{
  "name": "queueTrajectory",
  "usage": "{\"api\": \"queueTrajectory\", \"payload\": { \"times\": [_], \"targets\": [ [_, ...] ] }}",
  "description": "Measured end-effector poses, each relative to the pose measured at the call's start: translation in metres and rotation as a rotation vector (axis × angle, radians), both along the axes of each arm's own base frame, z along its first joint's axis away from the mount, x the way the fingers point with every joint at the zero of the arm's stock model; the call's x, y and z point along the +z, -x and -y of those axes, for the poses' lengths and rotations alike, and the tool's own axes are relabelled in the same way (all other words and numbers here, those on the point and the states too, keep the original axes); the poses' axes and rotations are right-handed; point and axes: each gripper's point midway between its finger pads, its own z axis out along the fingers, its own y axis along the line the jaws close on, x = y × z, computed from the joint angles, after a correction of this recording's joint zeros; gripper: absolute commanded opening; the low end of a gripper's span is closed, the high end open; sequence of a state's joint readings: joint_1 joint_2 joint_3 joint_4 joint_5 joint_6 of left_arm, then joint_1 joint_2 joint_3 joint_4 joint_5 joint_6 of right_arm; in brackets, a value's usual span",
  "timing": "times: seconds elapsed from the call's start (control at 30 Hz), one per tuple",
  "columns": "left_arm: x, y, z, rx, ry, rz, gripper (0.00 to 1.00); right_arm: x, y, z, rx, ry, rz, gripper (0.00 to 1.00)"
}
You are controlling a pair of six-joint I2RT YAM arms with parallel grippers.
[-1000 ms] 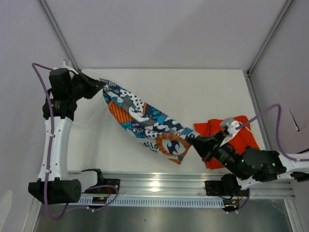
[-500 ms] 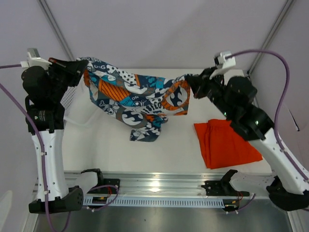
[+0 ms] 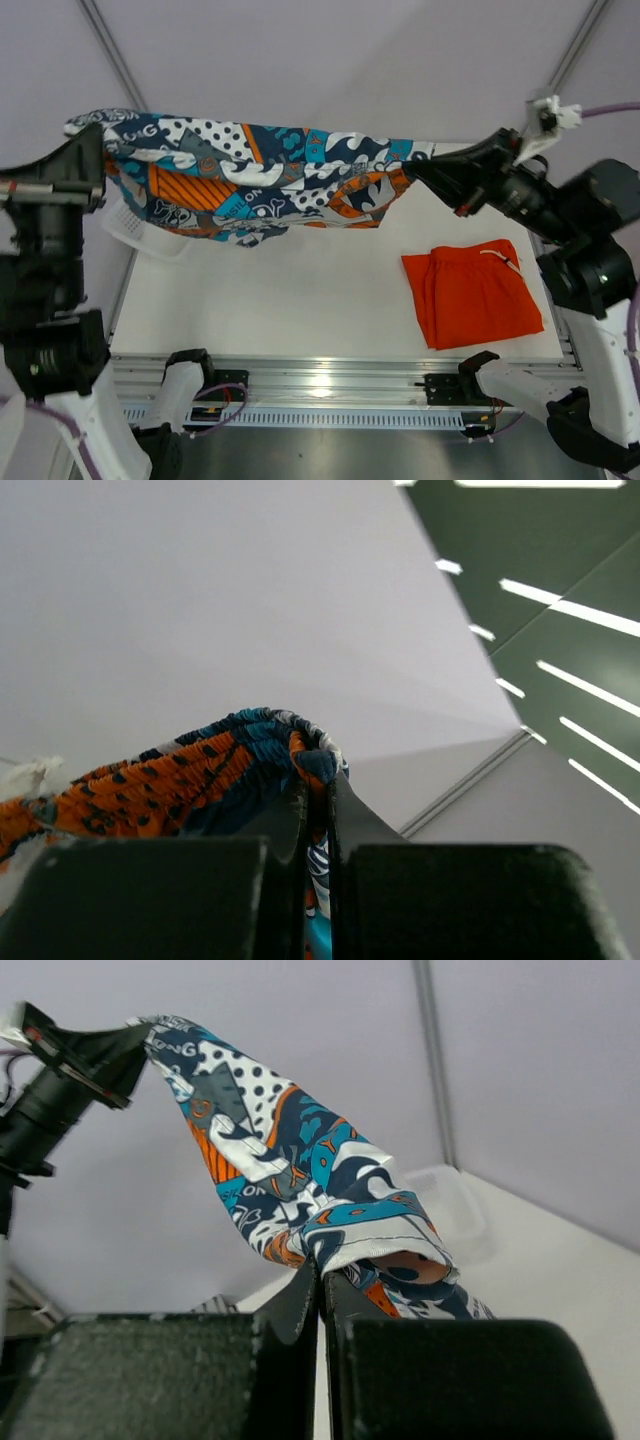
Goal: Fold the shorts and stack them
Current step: Flatten the shorts out
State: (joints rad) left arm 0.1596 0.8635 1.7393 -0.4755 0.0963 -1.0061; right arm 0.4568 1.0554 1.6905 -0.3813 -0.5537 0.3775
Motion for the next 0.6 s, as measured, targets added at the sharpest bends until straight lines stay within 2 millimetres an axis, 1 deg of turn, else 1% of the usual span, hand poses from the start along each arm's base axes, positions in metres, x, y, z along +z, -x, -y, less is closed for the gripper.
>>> {"api": "queueTrajectory", "payload": {
  "times": [0.1, 0.13, 0.17, 0.27, 0.33, 0.37, 0.4, 0.43, 0.47, 0.5, 0.53, 0.57, 0.6],
  "targets": [
    [0.025, 0.063, 0.002, 0.045, -0.016, 0.136, 0.00, 0.031, 0.047, 0.014, 0.060, -0.045, 0.105, 0.00],
    [0.031, 0.079, 0.003, 0.054, -0.019, 0.175, 0.00, 0.040, 0.059, 0.019, 0.066, -0.057, 0.137, 0.00],
    [0.041, 0.101, 0.004, 0.070, -0.021, 0.229, 0.00, 0.048, 0.069, 0.023, 0.068, -0.068, 0.165, 0.00],
    [0.062, 0.135, 0.005, 0.088, -0.020, 0.324, 0.00, 0.082, 0.099, 0.042, 0.036, -0.102, 0.266, 0.00],
    [0.072, 0.136, 0.005, 0.088, -0.021, 0.342, 0.00, 0.103, 0.105, 0.053, -0.012, -0.121, 0.309, 0.00],
    [0.077, 0.132, 0.006, 0.082, -0.020, 0.343, 0.00, 0.109, 0.102, 0.055, -0.034, -0.125, 0.316, 0.00],
    [0.081, 0.121, 0.005, 0.075, -0.020, 0.334, 0.00, 0.111, 0.097, 0.055, -0.051, -0.123, 0.313, 0.00],
    [0.084, 0.106, 0.006, 0.058, -0.023, 0.322, 0.00, 0.113, 0.087, 0.054, -0.071, -0.120, 0.305, 0.00],
    [0.084, 0.086, 0.005, 0.041, -0.023, 0.299, 0.00, 0.108, 0.072, 0.050, -0.088, -0.108, 0.281, 0.00],
    [0.081, 0.059, 0.005, 0.022, -0.021, 0.263, 0.00, 0.100, 0.051, 0.045, -0.109, -0.089, 0.242, 0.00],
    [0.071, 0.027, 0.002, 0.006, -0.016, 0.209, 0.00, 0.086, 0.025, 0.040, -0.138, -0.066, 0.196, 0.00],
    [0.054, -0.010, 0.000, -0.010, -0.005, 0.142, 0.00, 0.067, -0.002, 0.035, -0.149, -0.042, 0.134, 0.00],
    [0.033, -0.046, -0.001, -0.029, 0.007, 0.074, 0.00, 0.039, -0.033, 0.030, -0.161, -0.019, 0.048, 0.00]
  ]
}}
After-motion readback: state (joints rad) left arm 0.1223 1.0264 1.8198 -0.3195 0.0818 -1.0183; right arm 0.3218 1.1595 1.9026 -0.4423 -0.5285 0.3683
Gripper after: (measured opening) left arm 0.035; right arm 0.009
